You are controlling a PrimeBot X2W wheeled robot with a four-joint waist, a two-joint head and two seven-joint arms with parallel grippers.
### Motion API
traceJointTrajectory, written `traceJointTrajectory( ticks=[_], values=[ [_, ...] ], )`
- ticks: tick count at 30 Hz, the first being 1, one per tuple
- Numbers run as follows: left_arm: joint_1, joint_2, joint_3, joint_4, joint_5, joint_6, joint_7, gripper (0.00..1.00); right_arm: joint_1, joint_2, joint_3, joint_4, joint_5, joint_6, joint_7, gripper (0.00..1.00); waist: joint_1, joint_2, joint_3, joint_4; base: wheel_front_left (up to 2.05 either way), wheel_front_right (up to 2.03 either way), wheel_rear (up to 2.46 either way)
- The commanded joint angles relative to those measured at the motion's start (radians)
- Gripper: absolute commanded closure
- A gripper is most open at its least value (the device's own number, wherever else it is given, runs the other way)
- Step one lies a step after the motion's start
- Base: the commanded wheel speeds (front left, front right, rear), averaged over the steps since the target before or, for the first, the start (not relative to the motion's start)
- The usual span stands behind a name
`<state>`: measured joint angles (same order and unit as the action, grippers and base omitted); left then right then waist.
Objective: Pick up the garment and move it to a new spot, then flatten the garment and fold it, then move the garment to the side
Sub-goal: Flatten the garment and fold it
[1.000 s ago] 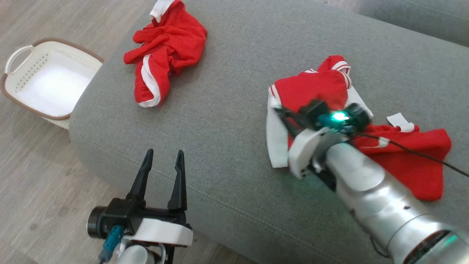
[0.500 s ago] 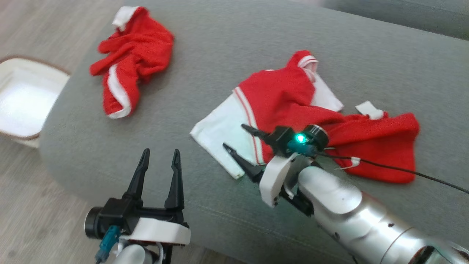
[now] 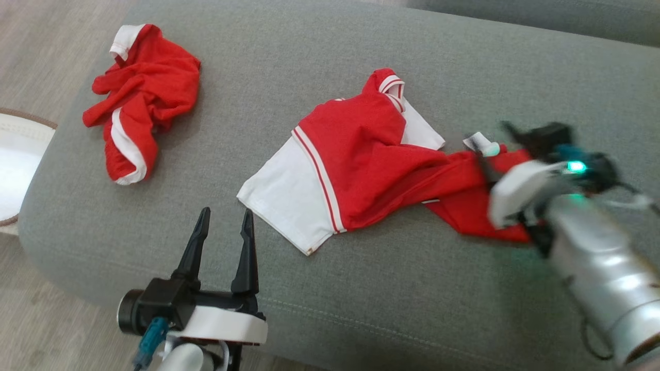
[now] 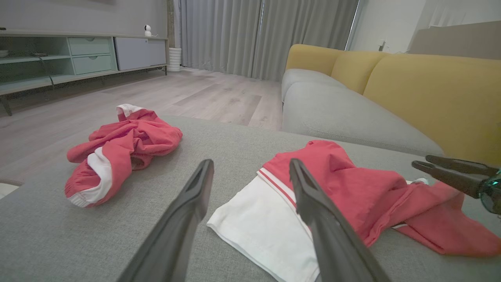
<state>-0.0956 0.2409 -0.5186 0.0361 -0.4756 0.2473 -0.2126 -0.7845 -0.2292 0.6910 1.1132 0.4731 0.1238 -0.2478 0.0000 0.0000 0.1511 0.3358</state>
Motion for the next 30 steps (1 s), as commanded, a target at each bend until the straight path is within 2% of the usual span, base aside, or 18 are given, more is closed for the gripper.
traceJointTrajectory(
  ticks=[1,7,13,18,19,21,22,23,24,26,30],
  values=[
    [-0.029,0.017,0.031,-0.032,-0.001,0.006,-0.004,0.00,-0.031,-0.011,-0.019,0.011,-0.006,0.007,-0.012,0.00,0.0000,0.0000,0.007,0.006,0.00,0.00,0.00],
    [-0.039,0.020,0.028,-0.033,-0.002,0.003,-0.005,0.00,-0.059,-0.029,-0.077,0.113,0.019,0.007,0.060,0.00,0.0000,0.0000,0.030,0.024,0.00,0.00,0.00],
    [-0.041,0.017,0.026,-0.031,-0.001,0.009,-0.007,0.00,-0.066,-0.056,-0.095,0.149,0.041,0.007,0.156,0.00,0.0000,0.0000,0.040,0.037,0.00,0.00,0.00],
    [-0.038,0.019,0.032,-0.030,-0.004,0.015,-0.011,0.00,-0.049,-0.053,-0.092,0.154,0.066,0.007,0.219,0.00,0.0000,0.0000,0.038,0.033,0.00,0.00,0.00],
    [-0.038,0.019,0.031,-0.030,-0.004,0.016,-0.011,0.00,-0.046,-0.051,-0.089,0.151,0.071,0.007,0.233,0.09,0.0000,0.0000,0.038,0.031,0.00,0.00,0.00],
    [-0.039,0.019,0.029,-0.031,-0.003,0.019,-0.011,0.00,-0.038,-0.047,-0.086,0.140,0.090,0.007,0.264,0.37,0.0000,0.0000,0.037,0.025,0.00,0.00,0.00],
    [-0.039,0.019,0.029,-0.031,-0.003,0.019,-0.011,0.00,-0.038,-0.047,-0.086,0.140,0.090,0.007,0.264,0.37,0.0000,0.0000,0.037,0.025,0.00,0.00,0.00],
    [-0.039,0.019,0.029,-0.032,-0.003,0.019,-0.010,0.00,-0.034,-0.046,-0.087,0.132,0.103,0.007,0.278,0.54,0.0000,0.0000,0.036,0.023,0.00,0.00,0.00],
    [-0.040,0.020,0.029,-0.031,-0.004,0.019,-0.010,0.00,-0.029,-0.045,-0.085,0.125,0.113,0.007,0.294,0.62,0.0000,0.0000,0.036,0.020,0.00,0.00,0.00],
    [-0.041,0.022,0.029,-0.031,-0.005,0.018,-0.010,0.00,-0.019,-0.044,-0.079,0.107,0.133,0.007,0.323,1.00,0.0000,0.0000,0.037,0.016,0.00,0.00,0.00],
    [-0.043,0.025,0.029,-0.033,-0.006,0.018,-0.011,0.00,-0.019,-0.062,-0.077,0.062,0.155,0.007,0.306,1.00,0.0000,0.0000,0.040,0.010,0.00,0.00,0.00]
  ],
)
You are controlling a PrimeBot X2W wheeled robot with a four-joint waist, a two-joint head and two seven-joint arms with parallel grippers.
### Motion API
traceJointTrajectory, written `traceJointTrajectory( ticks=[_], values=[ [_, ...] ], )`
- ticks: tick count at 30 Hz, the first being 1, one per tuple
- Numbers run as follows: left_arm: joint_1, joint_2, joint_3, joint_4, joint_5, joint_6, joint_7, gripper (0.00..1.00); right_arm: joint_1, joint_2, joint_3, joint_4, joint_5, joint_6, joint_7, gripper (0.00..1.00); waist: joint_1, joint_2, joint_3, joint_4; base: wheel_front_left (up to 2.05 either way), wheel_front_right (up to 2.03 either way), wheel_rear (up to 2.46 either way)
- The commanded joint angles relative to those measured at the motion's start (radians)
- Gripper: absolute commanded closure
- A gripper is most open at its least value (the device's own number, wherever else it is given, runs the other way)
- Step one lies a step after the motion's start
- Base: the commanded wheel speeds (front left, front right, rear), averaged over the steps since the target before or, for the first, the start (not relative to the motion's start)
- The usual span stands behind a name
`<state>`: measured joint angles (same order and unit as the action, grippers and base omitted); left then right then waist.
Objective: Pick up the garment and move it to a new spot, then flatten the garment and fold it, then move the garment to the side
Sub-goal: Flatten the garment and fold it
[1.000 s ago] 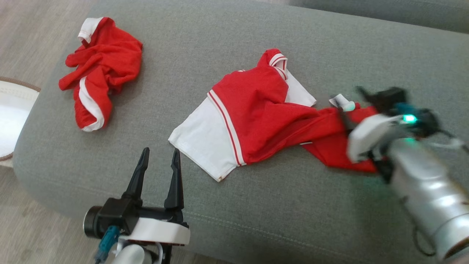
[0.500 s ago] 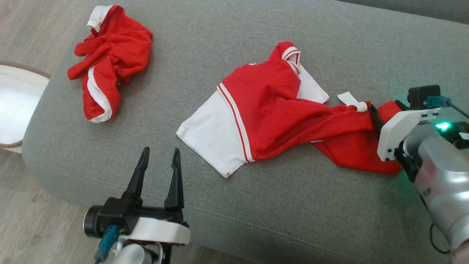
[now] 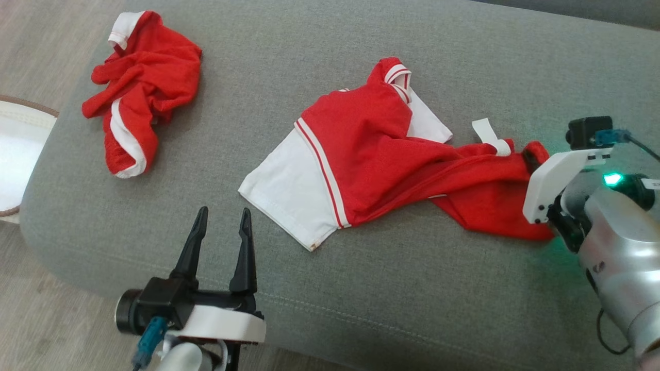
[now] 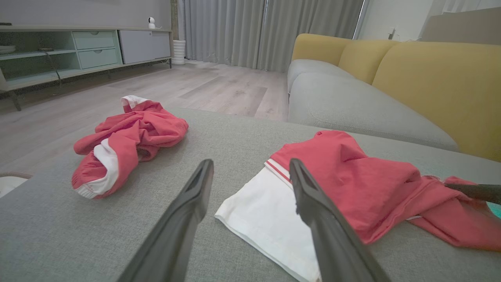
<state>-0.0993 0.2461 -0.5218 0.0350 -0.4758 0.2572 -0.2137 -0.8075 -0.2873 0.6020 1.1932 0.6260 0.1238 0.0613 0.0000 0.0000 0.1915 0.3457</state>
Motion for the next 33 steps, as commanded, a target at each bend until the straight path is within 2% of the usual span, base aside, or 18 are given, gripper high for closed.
traceJointTrajectory(
  ticks=[1,9,14,18,24,29,33],
  values=[
    [-0.040,0.021,0.032,-0.032,-0.006,0.009,-0.010,0.00,-0.002,-0.010,0.013,-0.026,0.000,0.007,-0.021,1.00,0.0000,0.0000,0.000,-0.001,0.00,0.00,0.00],
    [-0.038,0.027,0.028,-0.029,-0.007,0.011,-0.007,0.00,-0.099,-0.035,-0.015,-0.046,-0.041,0.007,-0.186,1.00,0.0000,0.0000,-0.017,-0.014,0.00,0.00,0.00],
    [-0.035,0.029,0.023,-0.030,-0.006,0.016,-0.003,0.00,-0.172,-0.025,-0.033,-0.036,-0.087,0.007,-0.272,1.00,0.0000,0.0000,-0.033,-0.024,0.00,0.00,0.00],
    [-0.025,0.035,0.023,-0.033,-0.009,0.020,0.000,0.00,-0.174,-0.007,-0.034,-0.039,-0.132,0.007,-0.308,1.00,0.0000,0.0000,-0.049,-0.041,0.00,0.00,0.00],
    [-0.011,0.040,0.019,-0.045,-0.010,0.029,0.005,0.00,-0.062,-0.023,-0.076,-0.104,-0.192,0.007,-0.322,1.00,0.0000,0.0000,-0.066,-0.078,0.00,0.00,0.00],
    [0.006,0.052,0.022,-0.051,-0.013,0.035,0.009,0.00,0.121,-0.031,-0.194,-0.245,-0.262,0.007,-0.323,1.00,0.0000,0.0000,-0.081,-0.119,0.00,0.00,0.00],
    [0.013,0.058,0.022,-0.058,-0.015,0.039,0.012,0.00,0.276,0.001,-0.284,-0.353,-0.338,0.007,-0.323,1.00,0.0000,0.0000,-0.089,-0.147,0.00,0.00,0.00]
  ],
)
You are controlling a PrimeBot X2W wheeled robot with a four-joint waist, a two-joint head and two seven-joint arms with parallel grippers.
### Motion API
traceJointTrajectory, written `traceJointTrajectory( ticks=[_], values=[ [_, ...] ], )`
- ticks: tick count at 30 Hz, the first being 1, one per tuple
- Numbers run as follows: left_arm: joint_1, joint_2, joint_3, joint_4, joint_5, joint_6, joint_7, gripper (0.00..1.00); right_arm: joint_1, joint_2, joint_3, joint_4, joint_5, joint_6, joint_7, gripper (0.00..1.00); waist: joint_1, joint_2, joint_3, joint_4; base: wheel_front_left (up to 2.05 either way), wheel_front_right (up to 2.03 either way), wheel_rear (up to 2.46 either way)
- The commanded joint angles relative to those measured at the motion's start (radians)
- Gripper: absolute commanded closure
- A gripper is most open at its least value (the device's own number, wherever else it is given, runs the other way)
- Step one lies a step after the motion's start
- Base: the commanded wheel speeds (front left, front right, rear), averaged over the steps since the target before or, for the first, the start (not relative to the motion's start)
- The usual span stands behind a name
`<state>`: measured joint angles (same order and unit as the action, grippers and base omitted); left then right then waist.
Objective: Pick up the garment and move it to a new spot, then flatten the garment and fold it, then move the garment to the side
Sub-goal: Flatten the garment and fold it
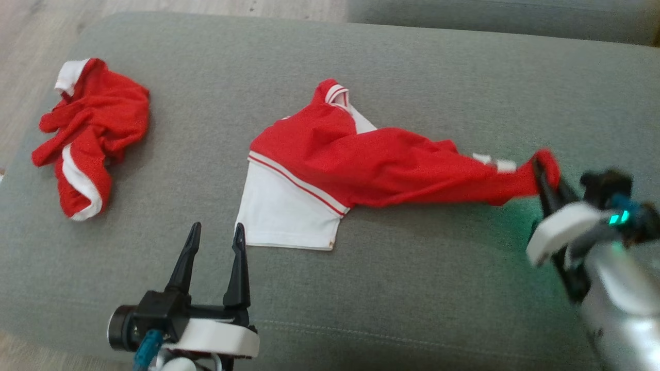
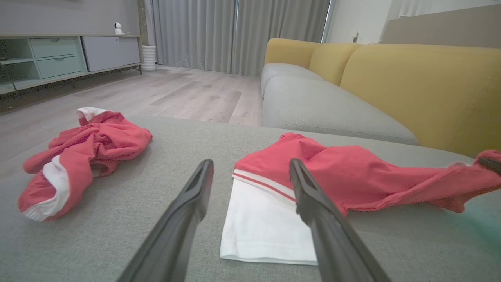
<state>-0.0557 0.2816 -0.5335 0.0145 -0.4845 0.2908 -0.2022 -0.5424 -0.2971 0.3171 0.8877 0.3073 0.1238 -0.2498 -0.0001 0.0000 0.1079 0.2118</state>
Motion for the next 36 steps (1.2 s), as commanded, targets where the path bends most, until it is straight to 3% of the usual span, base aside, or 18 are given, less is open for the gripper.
traceJointTrajectory(
  ticks=[1,6,7,8,10,11,17,23,30,36],
  values=[
    [-0.030,0.023,0.034,-0.040,-0.006,0.007,0.002,0.00,0.046,0.020,-0.017,-0.076,-0.043,0.007,-0.012,1.00,0.0001,0.0000,-0.007,-0.019,0.00,0.00,0.00],
    [-0.027,0.027,0.034,-0.046,-0.007,0.011,0.005,0.00,0.167,0.058,-0.078,-0.184,-0.135,0.007,-0.012,1.00,0.0001,0.0000,-0.010,-0.039,0.00,0.00,0.00],
    [-0.026,0.028,0.034,-0.046,-0.008,0.012,0.005,0.00,0.194,0.069,-0.091,-0.208,-0.154,0.007,-0.012,0.93,0.0001,0.0000,-0.012,-0.043,0.00,0.00,0.00],
    [-0.025,0.029,0.035,-0.046,-0.009,0.012,0.005,0.00,0.220,0.078,-0.102,-0.230,-0.171,0.007,-0.012,0.75,0.0001,0.0000,-0.014,-0.047,0.00,0.00,0.00],
    [-0.023,0.029,0.035,-0.044,-0.011,0.014,0.005,0.00,0.269,0.096,-0.120,-0.266,-0.201,0.007,-0.012,0.04,0.0001,0.0000,-0.020,-0.054,0.00,0.00,0.00],
    [-0.022,0.029,0.035,-0.044,-0.012,0.015,0.006,0.00,0.291,0.105,-0.127,-0.281,-0.209,0.007,-0.012,0.00,0.0001,0.0000,-0.024,-0.057,0.00,0.00,0.00],
    [-0.014,0.031,0.036,-0.041,-0.019,0.019,0.004,0.00,0.424,0.139,-0.128,-0.400,-0.229,0.007,0.031,0.00,0.0001,0.0000,-0.051,-0.079,0.00,0.00,0.00],
    [-0.014,0.030,0.033,-0.036,-0.024,0.016,0.001,0.00,0.522,0.118,-0.127,-0.533,-0.172,0.007,0.110,0.00,0.0001,0.0000,-0.065,-0.080,0.00,0.00,0.00],
    [-0.026,0.022,0.026,-0.032,-0.026,0.010,-0.004,0.00,0.423,0.038,-0.122,-0.653,-0.165,0.007,0.236,0.00,0.0001,0.0000,-0.051,-0.044,0.00,0.00,0.00],
    [-0.045,0.013,0.024,-0.020,-0.028,0.004,-0.013,0.00,0.277,-0.034,-0.029,-0.606,-0.123,0.007,0.357,0.00,0.0001,0.0000,-0.019,0.024,0.00,0.00,0.00]
  ],
)
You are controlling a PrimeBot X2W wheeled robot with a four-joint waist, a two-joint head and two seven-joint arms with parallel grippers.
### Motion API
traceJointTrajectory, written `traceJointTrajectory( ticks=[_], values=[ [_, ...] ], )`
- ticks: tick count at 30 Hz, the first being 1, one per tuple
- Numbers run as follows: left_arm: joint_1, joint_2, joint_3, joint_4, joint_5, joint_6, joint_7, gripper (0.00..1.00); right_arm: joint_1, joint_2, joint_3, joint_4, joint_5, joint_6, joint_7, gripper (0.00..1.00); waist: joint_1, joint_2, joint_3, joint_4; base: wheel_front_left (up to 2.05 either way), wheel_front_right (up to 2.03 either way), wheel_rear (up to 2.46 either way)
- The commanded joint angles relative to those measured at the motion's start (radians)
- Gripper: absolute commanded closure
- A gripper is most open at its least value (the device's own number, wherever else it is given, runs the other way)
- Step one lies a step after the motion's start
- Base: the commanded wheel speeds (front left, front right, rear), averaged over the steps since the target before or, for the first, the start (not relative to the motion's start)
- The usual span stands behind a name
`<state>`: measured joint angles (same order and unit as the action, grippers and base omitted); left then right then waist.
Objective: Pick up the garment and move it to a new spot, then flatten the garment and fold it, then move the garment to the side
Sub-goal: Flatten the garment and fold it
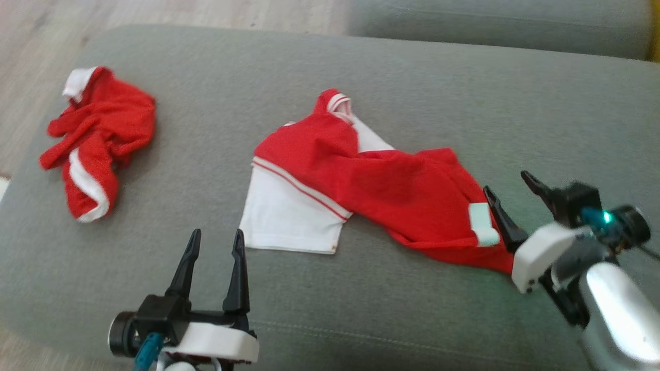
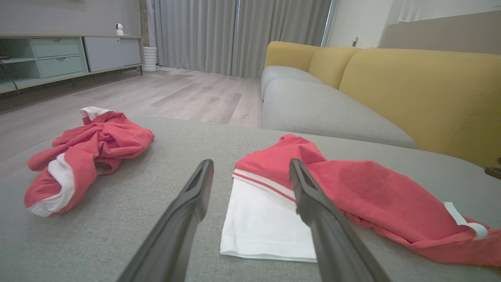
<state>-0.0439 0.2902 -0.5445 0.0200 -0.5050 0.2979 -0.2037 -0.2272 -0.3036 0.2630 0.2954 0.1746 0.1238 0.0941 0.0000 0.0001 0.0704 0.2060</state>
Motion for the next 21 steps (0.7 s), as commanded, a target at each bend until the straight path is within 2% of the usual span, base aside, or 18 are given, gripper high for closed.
traceJointTrajectory(
  ticks=[1,8,17,18,20,21],
  values=[
    [-0.060,0.002,0.036,-0.023,-0.008,-0.005,-0.013,0.00,-0.059,-0.035,0.037,0.005,0.022,0.007,0.031,0.00,0.0000,-0.0001,0.024,0.042,0.00,0.00,0.00],
    [-0.079,-0.007,0.040,-0.009,-0.010,-0.013,-0.026,0.00,-0.199,-0.055,0.090,0.175,0.098,0.007,0.130,0.00,0.0000,-0.0001,0.066,0.114,0.00,0.00,0.00],
    [-0.098,-0.026,0.038,0.008,-0.010,-0.023,-0.038,0.00,-0.326,-0.075,0.165,0.389,0.134,0.007,0.233,0.00,0.0000,-0.0001,0.100,0.178,0.00,0.00,0.00],
    [-0.100,-0.028,0.038,0.011,-0.010,-0.025,-0.040,0.00,-0.338,-0.077,0.179,0.409,0.145,0.007,0.248,0.10,0.0000,-0.0001,0.103,0.183,0.00,0.00,0.00],
    [-0.102,-0.033,0.038,0.016,-0.010,-0.026,-0.042,0.00,-0.361,-0.084,0.212,0.441,0.165,0.007,0.276,0.55,0.0000,-0.0001,0.107,0.193,0.00,0.00,0.00],
    [-0.103,-0.035,0.038,0.018,-0.010,-0.027,-0.043,0.00,-0.372,-0.087,0.226,0.453,0.178,0.007,0.286,0.66,0.0000,-0.0001,0.108,0.197,0.00,0.00,0.00]
  ],
)
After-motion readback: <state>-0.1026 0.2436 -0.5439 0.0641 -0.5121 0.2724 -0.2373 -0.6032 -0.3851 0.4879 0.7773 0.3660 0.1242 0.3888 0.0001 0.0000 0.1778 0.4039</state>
